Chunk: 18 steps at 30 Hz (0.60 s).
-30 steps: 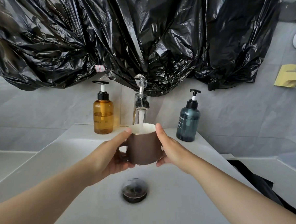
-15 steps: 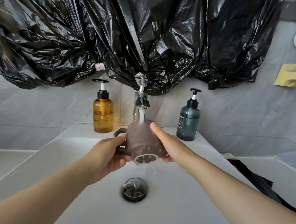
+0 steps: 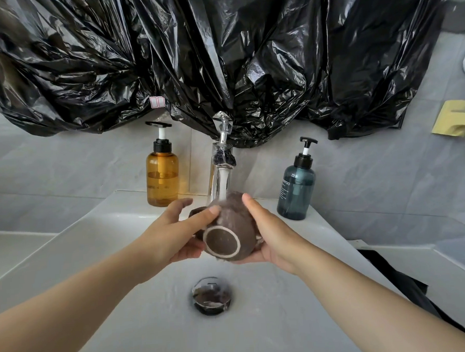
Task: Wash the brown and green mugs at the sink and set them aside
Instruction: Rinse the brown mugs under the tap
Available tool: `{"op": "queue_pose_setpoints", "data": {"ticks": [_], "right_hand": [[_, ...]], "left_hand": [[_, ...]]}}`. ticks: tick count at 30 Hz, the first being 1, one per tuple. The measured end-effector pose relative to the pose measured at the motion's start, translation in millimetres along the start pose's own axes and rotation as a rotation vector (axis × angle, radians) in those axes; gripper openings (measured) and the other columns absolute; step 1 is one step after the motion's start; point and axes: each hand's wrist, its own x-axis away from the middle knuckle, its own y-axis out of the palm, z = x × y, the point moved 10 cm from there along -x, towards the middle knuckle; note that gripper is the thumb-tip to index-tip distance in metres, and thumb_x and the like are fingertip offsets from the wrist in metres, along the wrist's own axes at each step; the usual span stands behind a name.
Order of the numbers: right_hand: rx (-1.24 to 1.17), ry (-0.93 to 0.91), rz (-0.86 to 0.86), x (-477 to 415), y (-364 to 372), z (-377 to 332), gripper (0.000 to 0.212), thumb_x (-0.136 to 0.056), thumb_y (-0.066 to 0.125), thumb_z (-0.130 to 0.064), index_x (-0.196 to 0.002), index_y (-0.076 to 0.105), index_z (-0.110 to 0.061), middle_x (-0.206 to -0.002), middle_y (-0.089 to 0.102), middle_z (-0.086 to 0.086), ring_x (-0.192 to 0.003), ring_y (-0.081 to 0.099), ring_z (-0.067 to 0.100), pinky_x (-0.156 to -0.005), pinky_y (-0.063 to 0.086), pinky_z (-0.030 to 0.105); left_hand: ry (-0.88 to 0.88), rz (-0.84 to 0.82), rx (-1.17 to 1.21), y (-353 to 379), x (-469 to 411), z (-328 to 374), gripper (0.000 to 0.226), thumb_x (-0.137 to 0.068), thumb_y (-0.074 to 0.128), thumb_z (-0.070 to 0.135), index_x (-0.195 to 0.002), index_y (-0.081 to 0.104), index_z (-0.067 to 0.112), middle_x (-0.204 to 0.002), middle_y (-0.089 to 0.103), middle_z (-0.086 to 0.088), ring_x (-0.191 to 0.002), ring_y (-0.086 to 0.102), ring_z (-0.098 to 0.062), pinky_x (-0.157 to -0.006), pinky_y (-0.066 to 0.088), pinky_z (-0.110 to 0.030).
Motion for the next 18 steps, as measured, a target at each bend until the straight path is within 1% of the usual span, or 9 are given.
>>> {"op": "queue_pose_setpoints", "data": {"ticks": [3,5,8,10,11,12,15,17,18], "right_hand": [[-0.049,-0.04,-0.01,-1.2,-0.6,-3.9,0.046,-0.1,0.04,-0.05,-0.123,0.057,-0.013,-0.106,0.067,0.014,-0.087,0.072,0.031,-0.076,0.061,0.047],[-0.039,-0.074,-0.02,-2.3,-2.6,-7.9,0.045,-0.1,0.041,-0.047,-0.122,0.057,-0.011,-0.099,0.068,0.015,-0.081,0.073,0.03,-0.073,0.062,0.042],[0.116,-0.13,-0.013,-2.2,-9.7,-16.7,0.04,-0.099,0.045,-0.047,-0.12,0.059,-0.015,-0.099,0.07,0.021,-0.081,0.074,0.031,-0.073,0.062,0.036],[0.283,-0.159,-0.038,-0.8,-9.2,-21.0,0.038,-0.098,0.045,-0.048,-0.121,0.059,-0.02,-0.097,0.07,0.019,-0.082,0.073,0.028,-0.08,0.061,0.036],[0.317,-0.161,-0.063,0.0,-7.5,-20.9,0.036,-0.098,0.045,-0.048,-0.121,0.057,-0.023,-0.095,0.069,0.015,-0.082,0.071,0.026,-0.082,0.06,0.037],[0.326,-0.155,-0.091,0.7,-5.3,-20.0,0.033,-0.098,0.045,-0.047,-0.121,0.056,-0.027,-0.095,0.067,0.011,-0.084,0.069,0.023,-0.082,0.06,0.037],[0.38,-0.193,-0.139,2.1,-1.2,-22.4,0.025,-0.098,0.047,-0.044,-0.12,0.056,-0.036,-0.109,0.067,-0.003,-0.098,0.066,0.01,-0.088,0.058,0.036],[0.323,-0.244,-0.114,4.2,-0.3,-30.5,0.022,-0.1,0.047,-0.037,-0.114,0.062,-0.03,-0.101,0.069,-0.005,-0.089,0.067,0.005,-0.088,0.057,0.032],[0.268,-0.264,-0.096,4.9,-0.3,-33.9,0.022,-0.101,0.047,-0.033,-0.111,0.064,-0.026,-0.097,0.071,-0.002,-0.084,0.068,0.007,-0.086,0.058,0.029]], "left_hand": [[0.036,0.0,-0.051,-2.6,-1.7,1.5,0.055,-0.075,0.07,0.054,-0.121,0.061,0.023,-0.094,0.071,-0.008,-0.071,0.061,-0.017,-0.065,0.052,-0.025],[0.055,0.01,-0.085,-5.2,-3.3,3.3,0.046,-0.082,0.064,0.056,-0.113,0.067,0.021,-0.097,0.07,-0.007,-0.073,0.059,-0.017,-0.068,0.051,-0.026],[0.044,0.022,-0.055,-7.2,-4.8,3.6,0.04,-0.091,0.056,0.053,-0.11,0.067,0.019,-0.092,0.065,-0.007,-0.073,0.054,-0.019,-0.068,0.05,-0.029],[0.014,0.04,0.0,-9.9,-4.0,2.3,0.042,-0.091,0.055,0.054,-0.107,0.067,0.018,-0.086,0.062,-0.008,-0.072,0.054,-0.019,-0.066,0.05,-0.029],[0.003,0.05,0.018,-11.6,-3.7,1.8,0.043,-0.091,0.055,0.056,-0.107,0.067,0.017,-0.082,0.06,-0.008,-0.069,0.054,-0.018,-0.065,0.05,-0.029],[-0.006,0.057,0.033,-13.0,-3.4,1.5,0.044,-0.09,0.055,0.057,-0.107,0.067,0.017,-0.078,0.06,-0.007,-0.067,0.054,-0.017,-0.064,0.05,-0.029],[-0.07,0.062,0.058,-13.0,-0.7,-4.6,0.047,-0.091,0.052,0.059,-0.102,0.065,0.015,-0.073,0.06,-0.009,-0.063,0.053,-0.018,-0.064,0.053,-0.029],[-0.145,0.041,0.075,-7.8,2.5,-13.1,0.053,-0.091,0.048,0.063,-0.1,0.062,0.013,-0.071,0.061,-0.012,-0.062,0.055,-0.02,-0.064,0.054,-0.03],[-0.17,0.023,0.069,-4.1,4.0,-16.1,0.056,-0.092,0.044,0.065,-0.104,0.06,0.012,-0.072,0.062,-0.014,-0.062,0.057,-0.021,-0.064,0.055,-0.031]]}}
